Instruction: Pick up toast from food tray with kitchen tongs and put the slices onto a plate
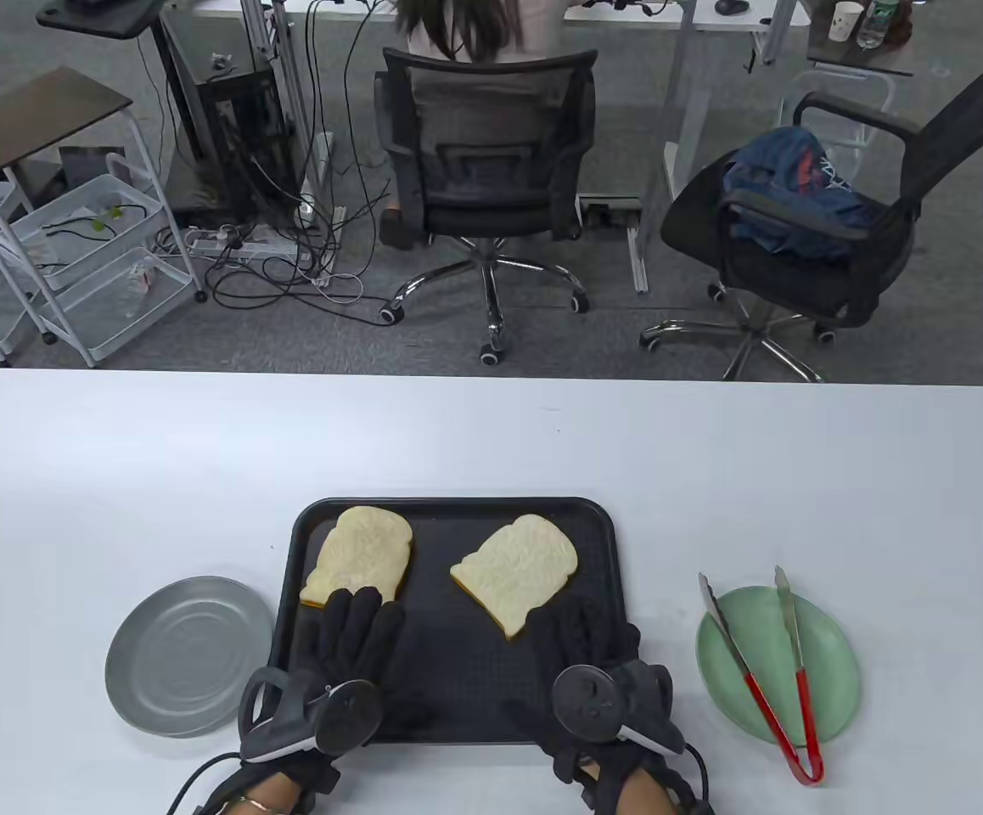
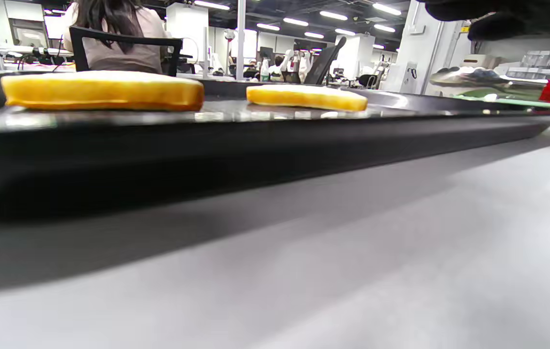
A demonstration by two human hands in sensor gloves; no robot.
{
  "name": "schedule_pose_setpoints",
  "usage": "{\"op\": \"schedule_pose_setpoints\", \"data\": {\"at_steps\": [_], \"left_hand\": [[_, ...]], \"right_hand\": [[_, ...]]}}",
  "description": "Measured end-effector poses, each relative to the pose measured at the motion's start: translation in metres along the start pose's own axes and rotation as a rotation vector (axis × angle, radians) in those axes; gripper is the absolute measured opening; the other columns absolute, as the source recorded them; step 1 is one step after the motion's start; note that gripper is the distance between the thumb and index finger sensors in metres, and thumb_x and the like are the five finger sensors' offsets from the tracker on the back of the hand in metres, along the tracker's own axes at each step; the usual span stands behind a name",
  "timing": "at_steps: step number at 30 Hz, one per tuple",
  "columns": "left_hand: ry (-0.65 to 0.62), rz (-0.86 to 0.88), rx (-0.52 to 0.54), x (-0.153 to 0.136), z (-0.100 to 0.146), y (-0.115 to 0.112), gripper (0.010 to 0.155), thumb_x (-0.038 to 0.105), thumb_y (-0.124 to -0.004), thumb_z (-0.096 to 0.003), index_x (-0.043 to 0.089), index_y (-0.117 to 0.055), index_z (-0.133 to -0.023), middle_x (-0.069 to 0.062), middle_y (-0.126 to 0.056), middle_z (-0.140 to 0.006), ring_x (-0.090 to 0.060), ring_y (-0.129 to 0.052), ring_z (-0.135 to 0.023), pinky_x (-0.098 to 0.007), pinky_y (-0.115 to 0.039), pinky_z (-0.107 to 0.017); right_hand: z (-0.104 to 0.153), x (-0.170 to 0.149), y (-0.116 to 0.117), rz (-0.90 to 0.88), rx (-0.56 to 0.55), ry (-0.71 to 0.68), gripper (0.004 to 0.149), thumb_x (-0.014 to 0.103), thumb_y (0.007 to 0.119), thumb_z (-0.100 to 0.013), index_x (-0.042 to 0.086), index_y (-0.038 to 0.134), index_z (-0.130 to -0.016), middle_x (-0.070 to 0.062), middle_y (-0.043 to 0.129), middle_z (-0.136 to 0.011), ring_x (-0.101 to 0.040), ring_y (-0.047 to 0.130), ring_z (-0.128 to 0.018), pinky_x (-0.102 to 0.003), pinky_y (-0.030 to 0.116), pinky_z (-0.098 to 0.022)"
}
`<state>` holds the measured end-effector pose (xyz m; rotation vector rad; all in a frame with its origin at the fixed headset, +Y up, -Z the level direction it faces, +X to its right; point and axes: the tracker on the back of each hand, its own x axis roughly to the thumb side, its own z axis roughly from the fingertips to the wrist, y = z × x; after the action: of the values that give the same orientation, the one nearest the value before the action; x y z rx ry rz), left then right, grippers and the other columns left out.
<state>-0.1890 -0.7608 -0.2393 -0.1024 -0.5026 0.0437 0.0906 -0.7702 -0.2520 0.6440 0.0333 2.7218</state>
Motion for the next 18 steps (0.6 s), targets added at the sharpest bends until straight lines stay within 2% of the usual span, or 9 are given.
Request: {"op": "schedule_pose_setpoints", "data": {"at_steps": [18], "left_hand": [[-0.001,-0.005,-0.016,-0.0016,-0.0024,-0.0041,0.095,0.069,-0.043,-0.0667,0.008,0.0,-0.125,-0.032,-0.001,-0.126,-0.064,-0.012,-0.112,-0.08,-0.034,-0.077]], "right_hand": [[0.0002,-0.0004,0.0006,-0.015,0.001,-0.008,0.098,0.068,0.064,-0.042,0.01,0.016,-0.104,-0.029,0.009,-0.108,-0.053,0.009,-0.095,-0.083,0.02,-0.05]]}}
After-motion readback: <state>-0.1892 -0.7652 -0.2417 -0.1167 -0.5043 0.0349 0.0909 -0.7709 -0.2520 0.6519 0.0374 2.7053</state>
